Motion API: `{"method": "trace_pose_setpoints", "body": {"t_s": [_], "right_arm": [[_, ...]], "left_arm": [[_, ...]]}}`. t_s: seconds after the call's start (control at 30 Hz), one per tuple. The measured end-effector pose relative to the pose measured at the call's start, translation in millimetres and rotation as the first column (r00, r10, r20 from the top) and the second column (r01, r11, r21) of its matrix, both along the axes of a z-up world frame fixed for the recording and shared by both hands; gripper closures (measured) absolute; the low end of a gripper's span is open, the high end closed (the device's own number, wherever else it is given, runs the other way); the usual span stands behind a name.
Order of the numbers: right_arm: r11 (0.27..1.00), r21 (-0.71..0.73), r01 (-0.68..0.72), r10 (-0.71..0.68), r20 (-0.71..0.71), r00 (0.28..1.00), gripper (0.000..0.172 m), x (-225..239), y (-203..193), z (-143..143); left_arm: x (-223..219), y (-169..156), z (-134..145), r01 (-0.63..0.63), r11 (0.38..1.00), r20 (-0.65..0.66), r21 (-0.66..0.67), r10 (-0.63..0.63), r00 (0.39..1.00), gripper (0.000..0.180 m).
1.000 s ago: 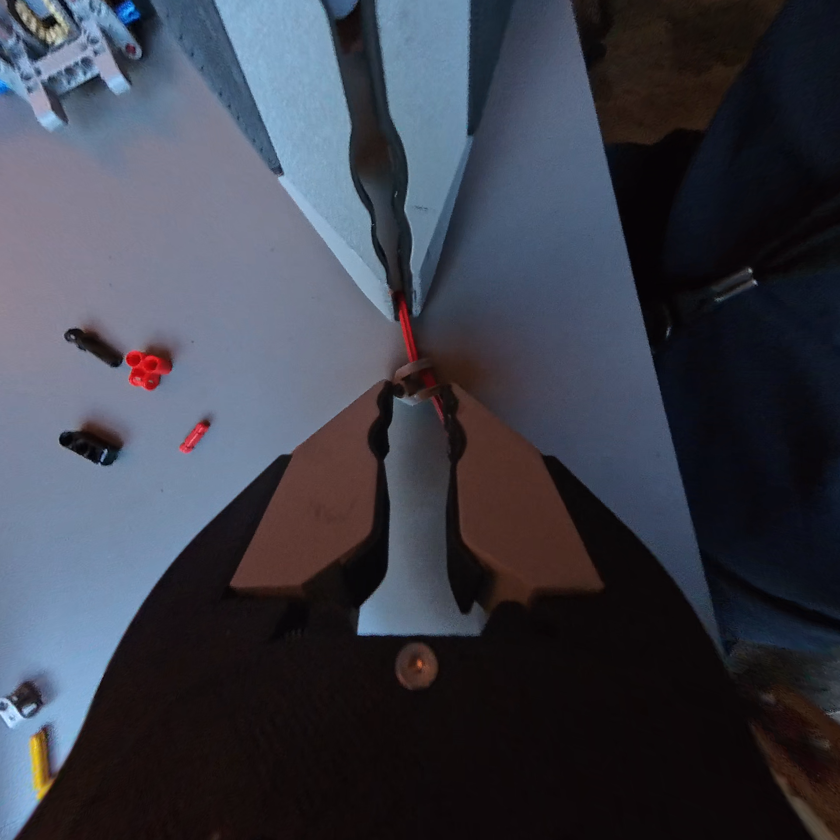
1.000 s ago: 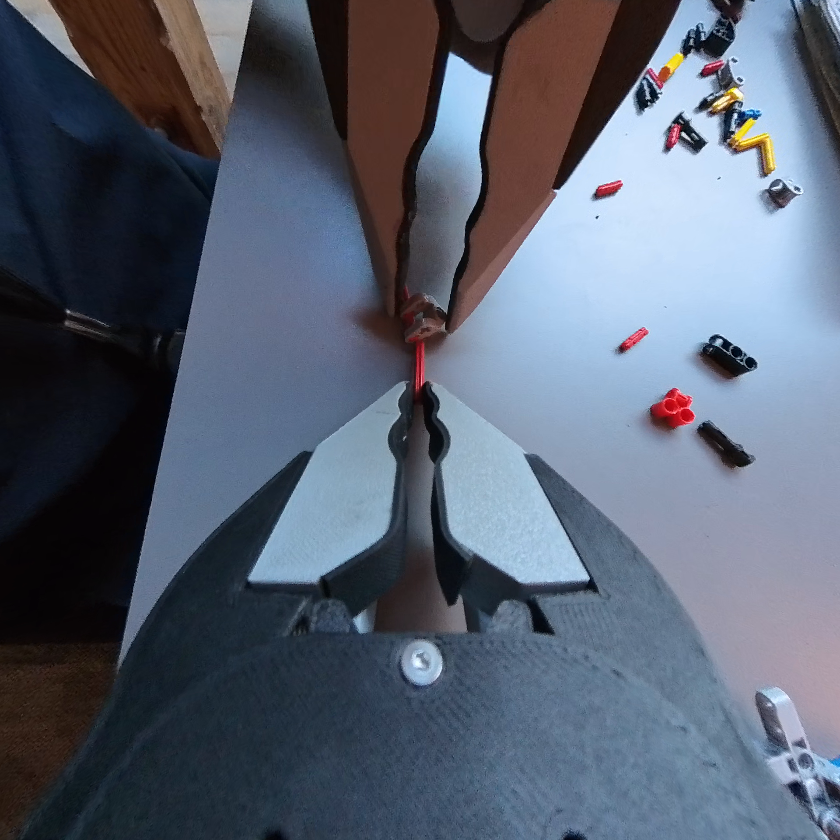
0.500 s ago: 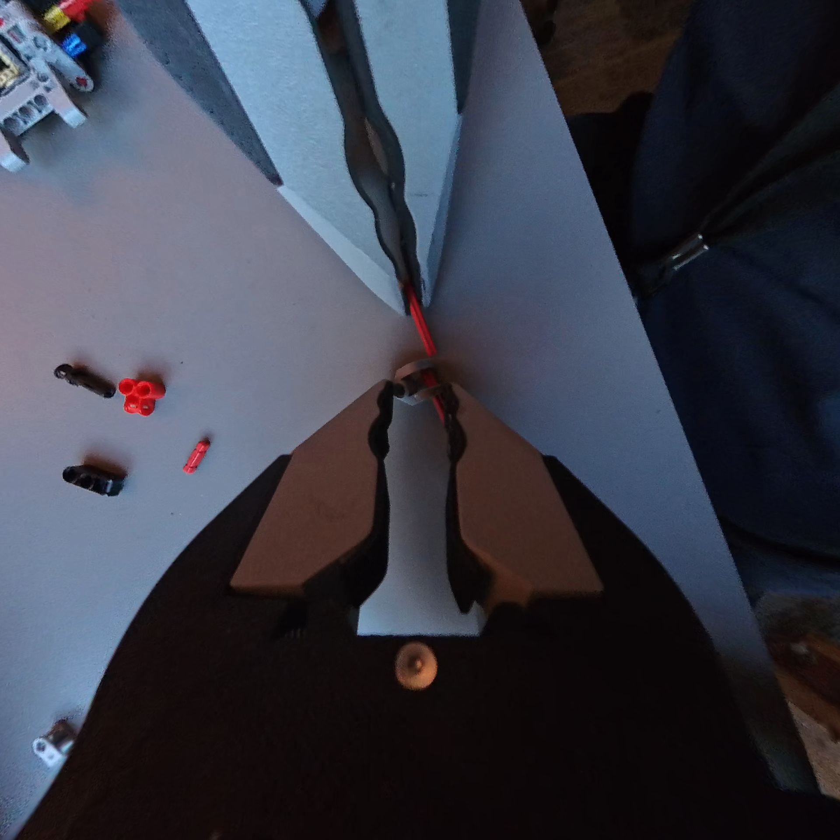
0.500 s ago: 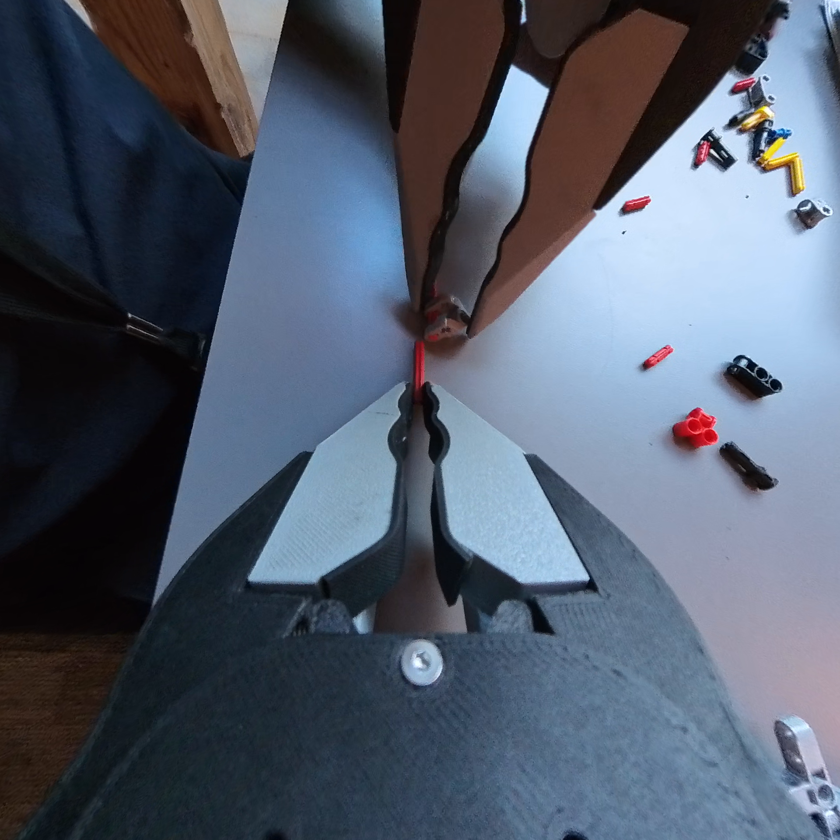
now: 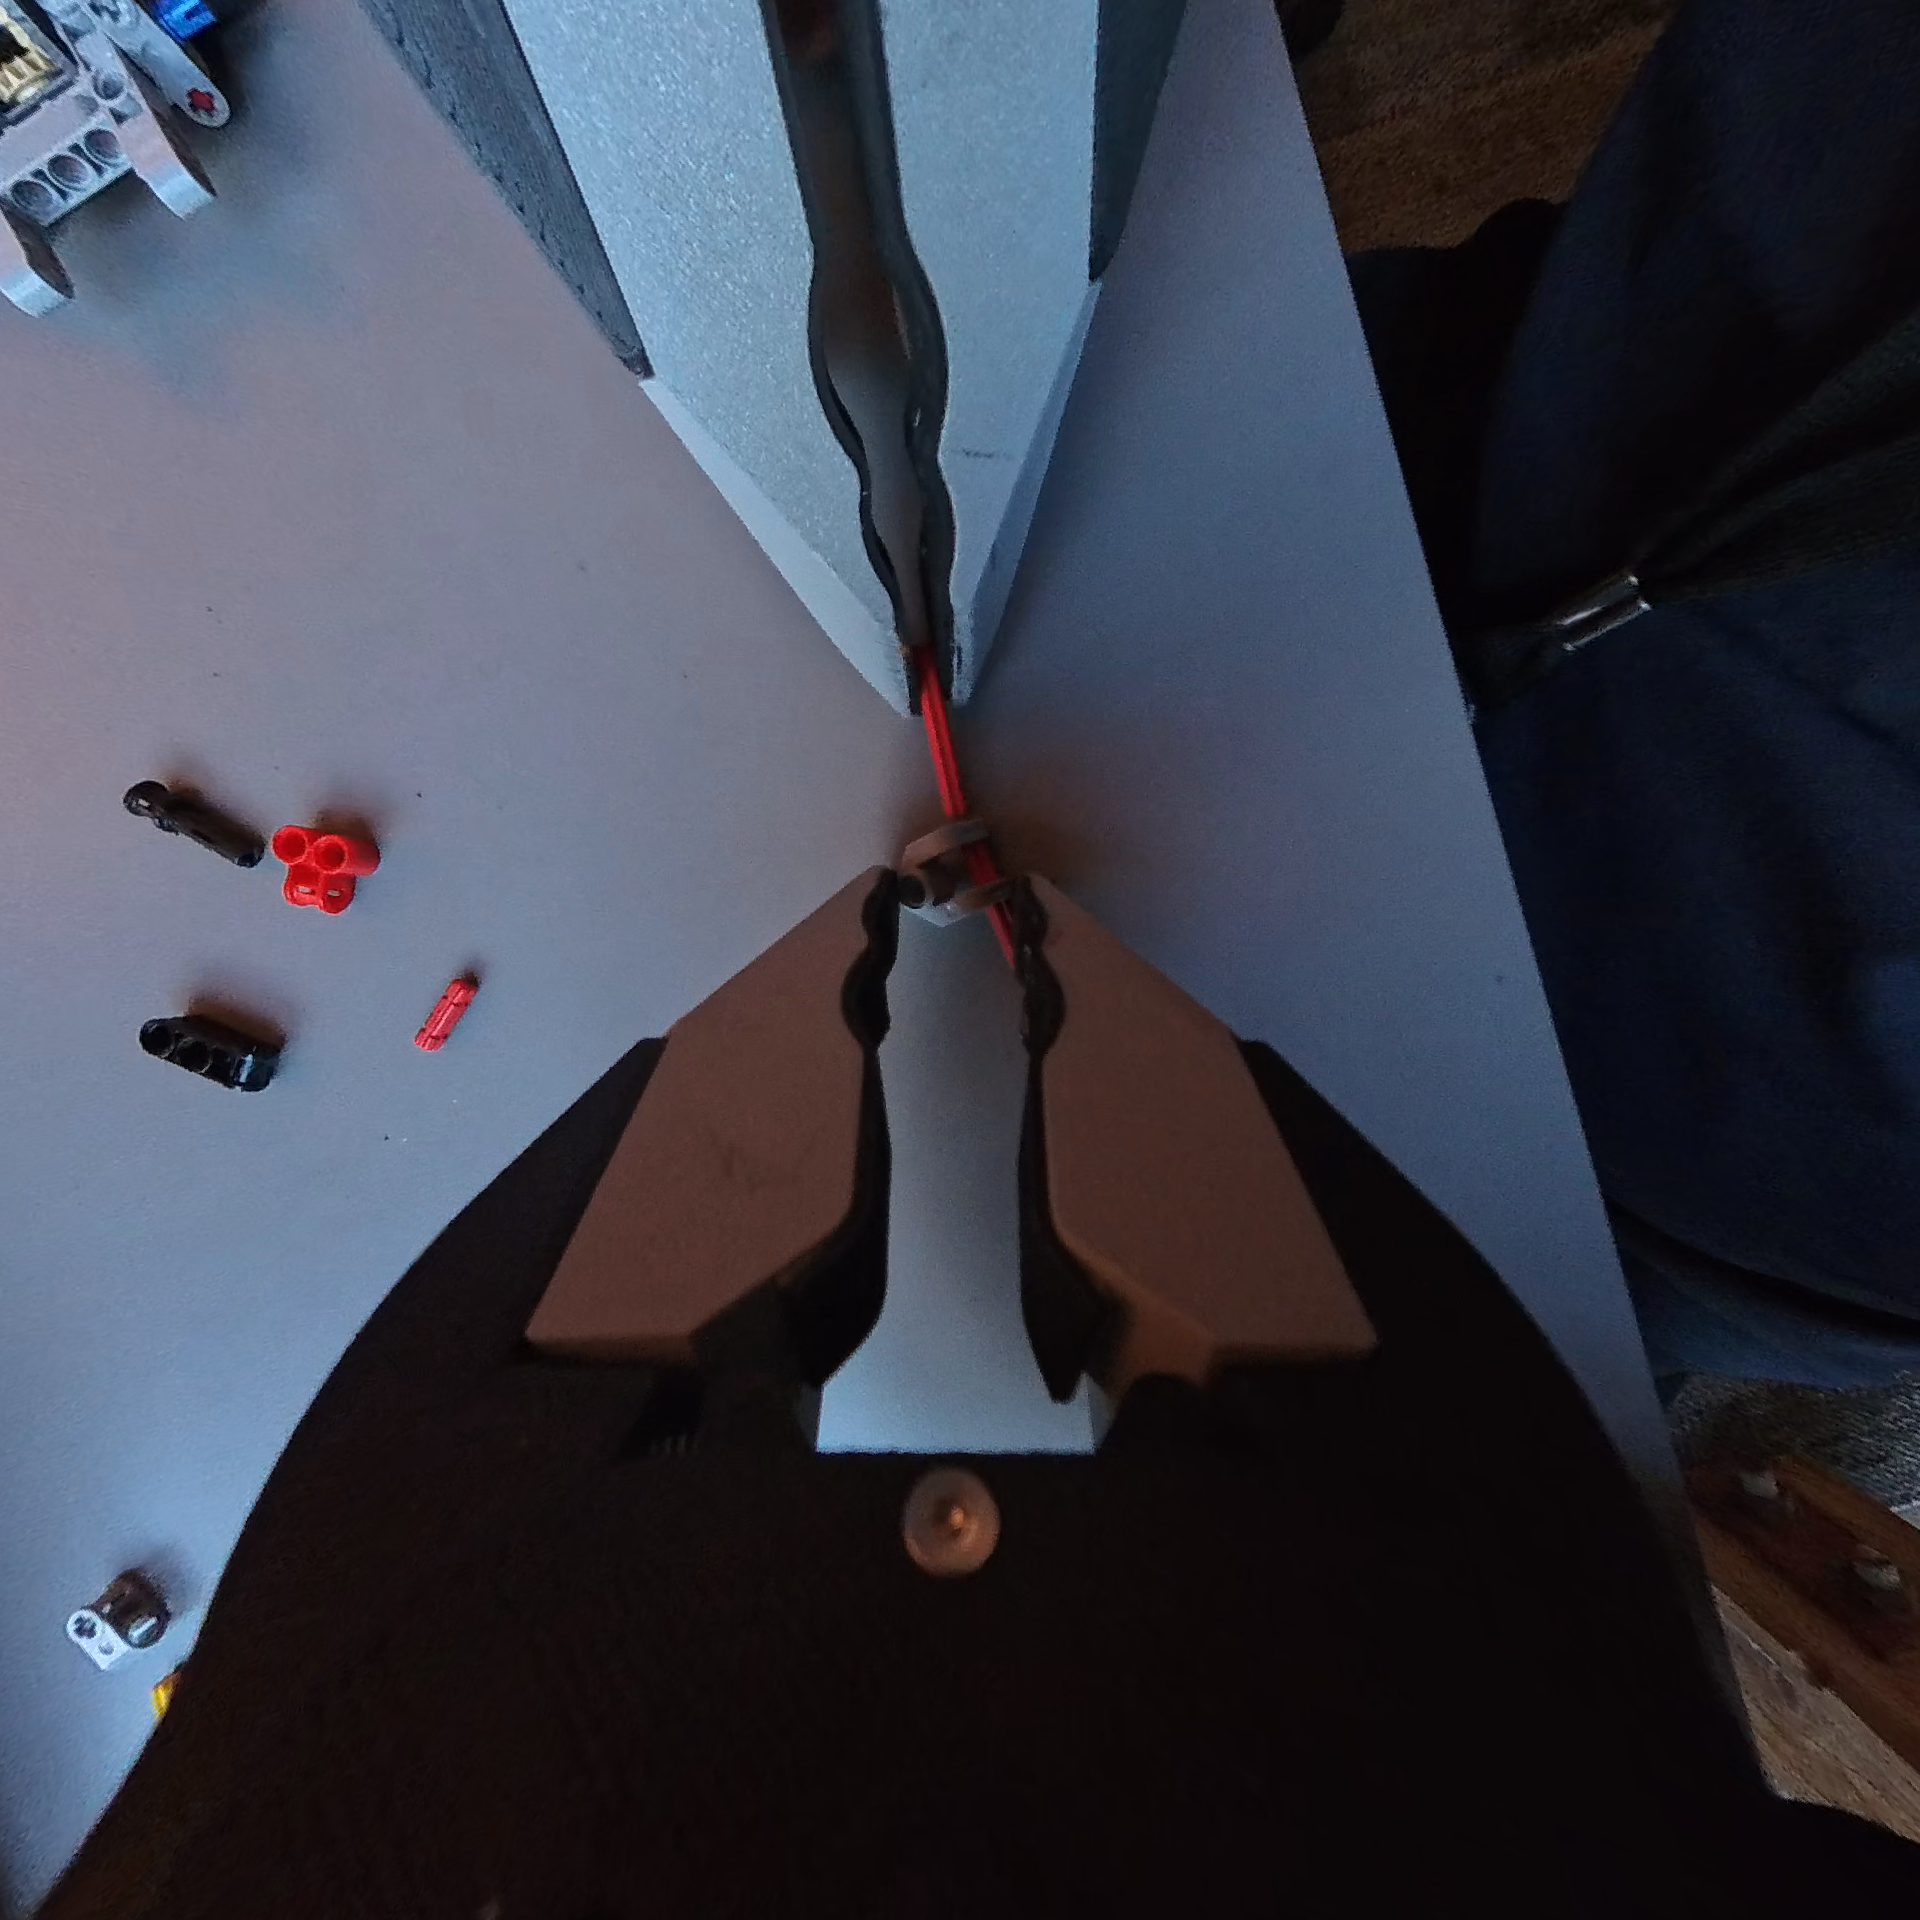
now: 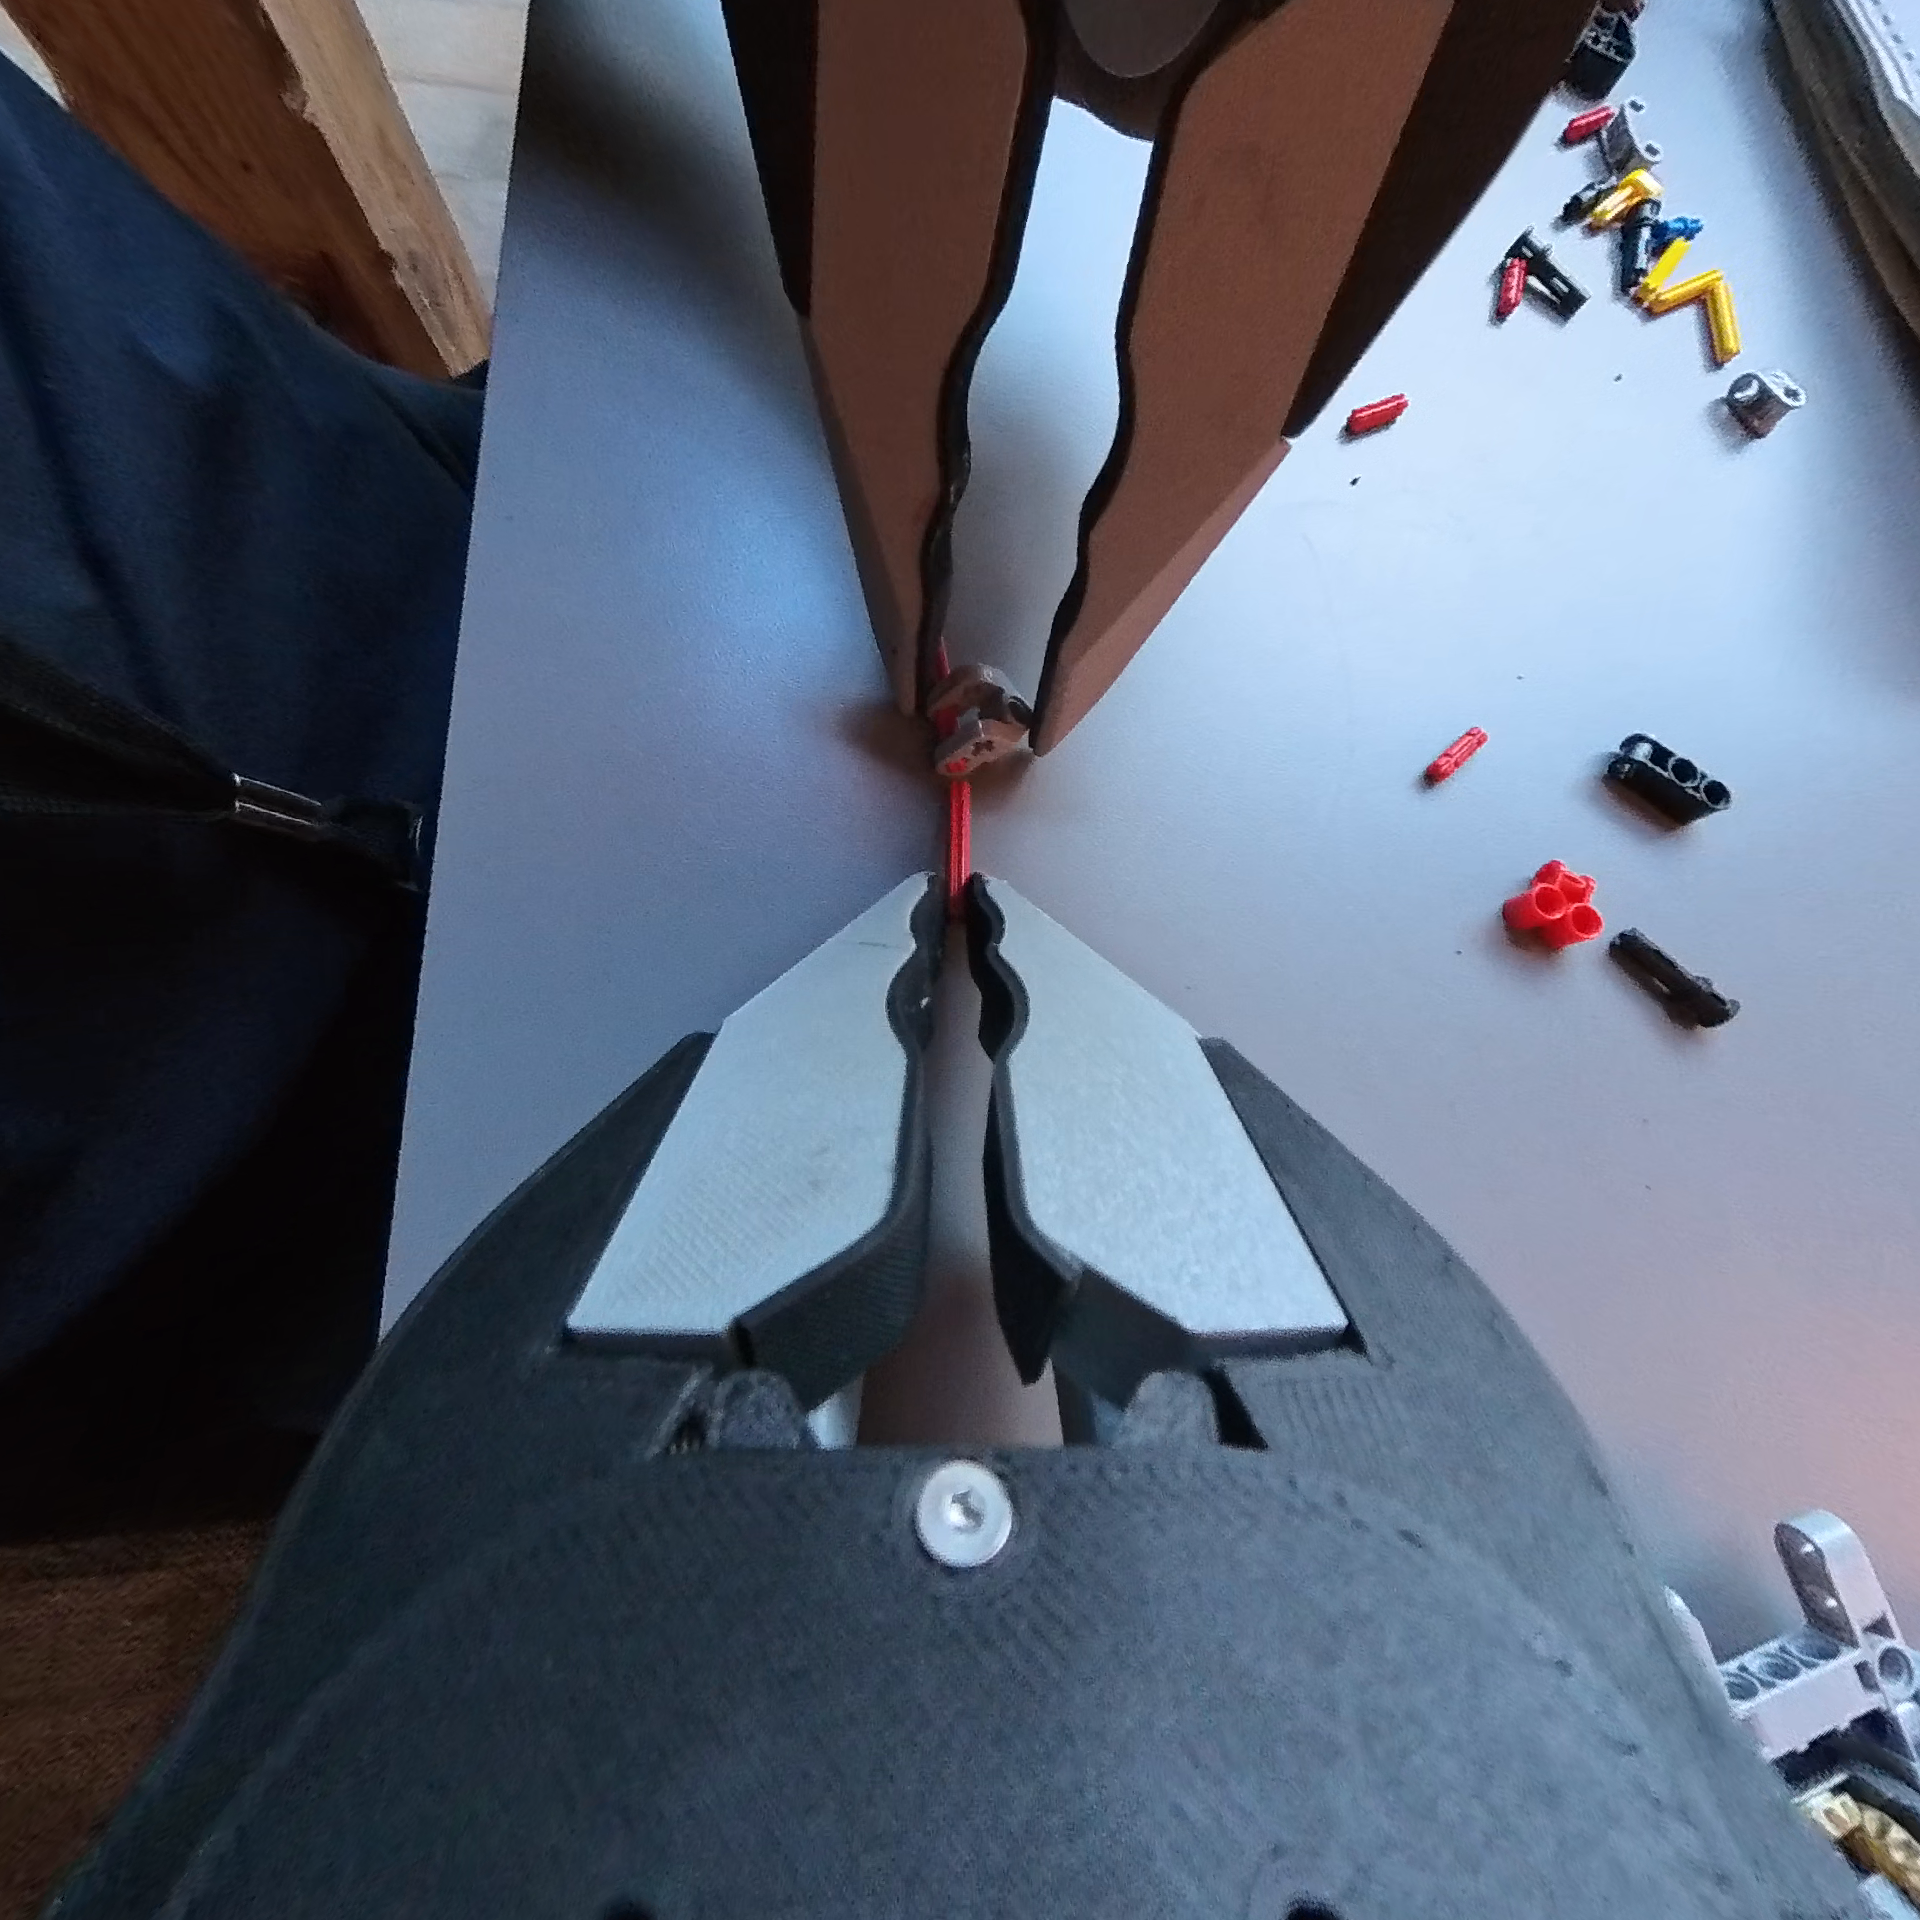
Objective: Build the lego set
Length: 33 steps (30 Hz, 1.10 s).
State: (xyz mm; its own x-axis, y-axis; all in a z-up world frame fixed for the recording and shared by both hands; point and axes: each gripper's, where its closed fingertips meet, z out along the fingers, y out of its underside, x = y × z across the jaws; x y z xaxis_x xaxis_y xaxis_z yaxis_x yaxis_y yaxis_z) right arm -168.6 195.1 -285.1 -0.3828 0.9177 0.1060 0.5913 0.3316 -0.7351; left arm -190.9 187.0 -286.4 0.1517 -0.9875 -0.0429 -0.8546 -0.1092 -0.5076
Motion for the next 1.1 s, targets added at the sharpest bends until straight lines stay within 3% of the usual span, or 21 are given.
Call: {"method": "trace_pose_setpoints", "body": {"t_s": [1.1], "right_arm": [[0.999,-0.029,-0.022,0.022,-0.006,1.0,0.171,0.5,-3.0,2.0]], "left_arm": [[1.8,-0.9,-0.8,0.014,0.999,-0.003,-0.04,-0.014,1.0,0.16]]}}
